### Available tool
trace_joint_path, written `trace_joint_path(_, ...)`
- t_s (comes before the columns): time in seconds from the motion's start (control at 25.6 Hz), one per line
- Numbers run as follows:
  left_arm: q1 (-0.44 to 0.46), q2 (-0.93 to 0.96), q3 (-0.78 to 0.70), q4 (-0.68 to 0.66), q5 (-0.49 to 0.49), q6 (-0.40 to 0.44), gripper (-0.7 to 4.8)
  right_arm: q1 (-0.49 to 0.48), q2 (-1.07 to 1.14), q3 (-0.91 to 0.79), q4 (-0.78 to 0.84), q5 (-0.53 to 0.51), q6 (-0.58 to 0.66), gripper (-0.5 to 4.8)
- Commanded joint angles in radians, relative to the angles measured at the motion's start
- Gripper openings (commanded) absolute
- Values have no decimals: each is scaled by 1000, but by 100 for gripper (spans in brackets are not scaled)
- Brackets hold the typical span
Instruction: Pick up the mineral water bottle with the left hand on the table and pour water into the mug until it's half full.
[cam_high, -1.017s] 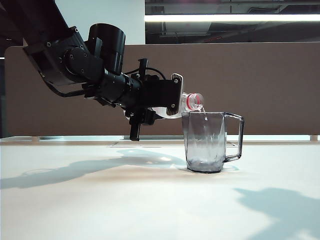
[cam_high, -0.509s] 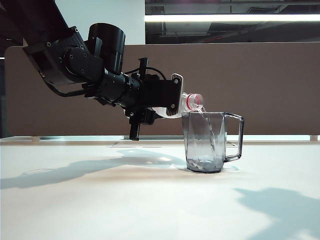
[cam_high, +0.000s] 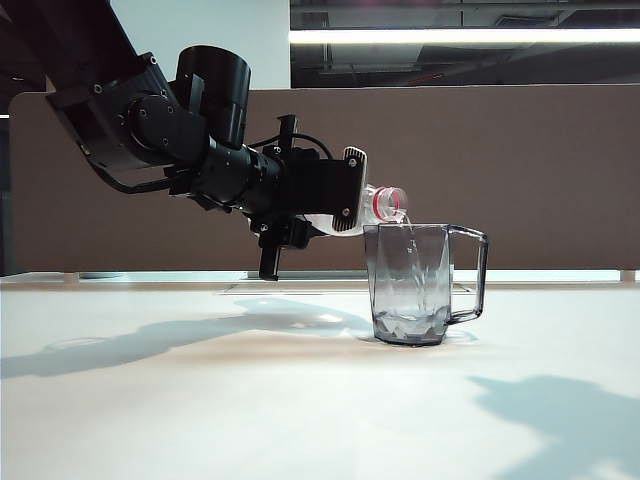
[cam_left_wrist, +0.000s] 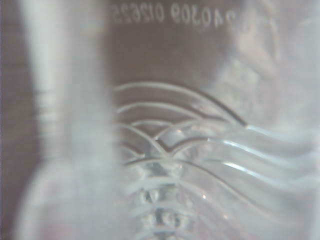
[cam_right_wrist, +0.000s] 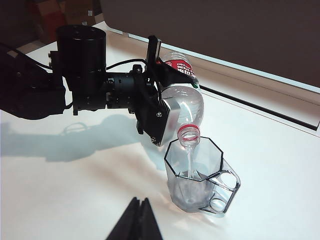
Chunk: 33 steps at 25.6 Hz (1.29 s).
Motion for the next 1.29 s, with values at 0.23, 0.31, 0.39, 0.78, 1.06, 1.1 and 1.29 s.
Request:
trace_joint_path(0.23,-2,-11,10,71,4,1,174,0,-3,10,16,-3,3,-1)
trace_joint_path(0.31,-2,-11,10,72,4,1,174,0,-3,10,15,-3,3,-2)
trace_joint_path(0.39,-2,-11,10,77,4,1,174,0,-3,10,15,-3,3,-1)
trace_joint_path(0.78,-2,-11,10,79,4,4,174,0,-3,10,13,-3,3,-1)
trace_joint_path(1.06,-2,-11,10,78,4,23,174,0,-3,10,-5,-4,3,-2)
trace_joint_path(1.1,-2,-11,10,78,4,23,174,0,-3,10,-5,-3,3,-2)
trace_joint_path(1.29,-2,-11,10,79,4,24,174,0,-3,10,-5,-4,3,-1)
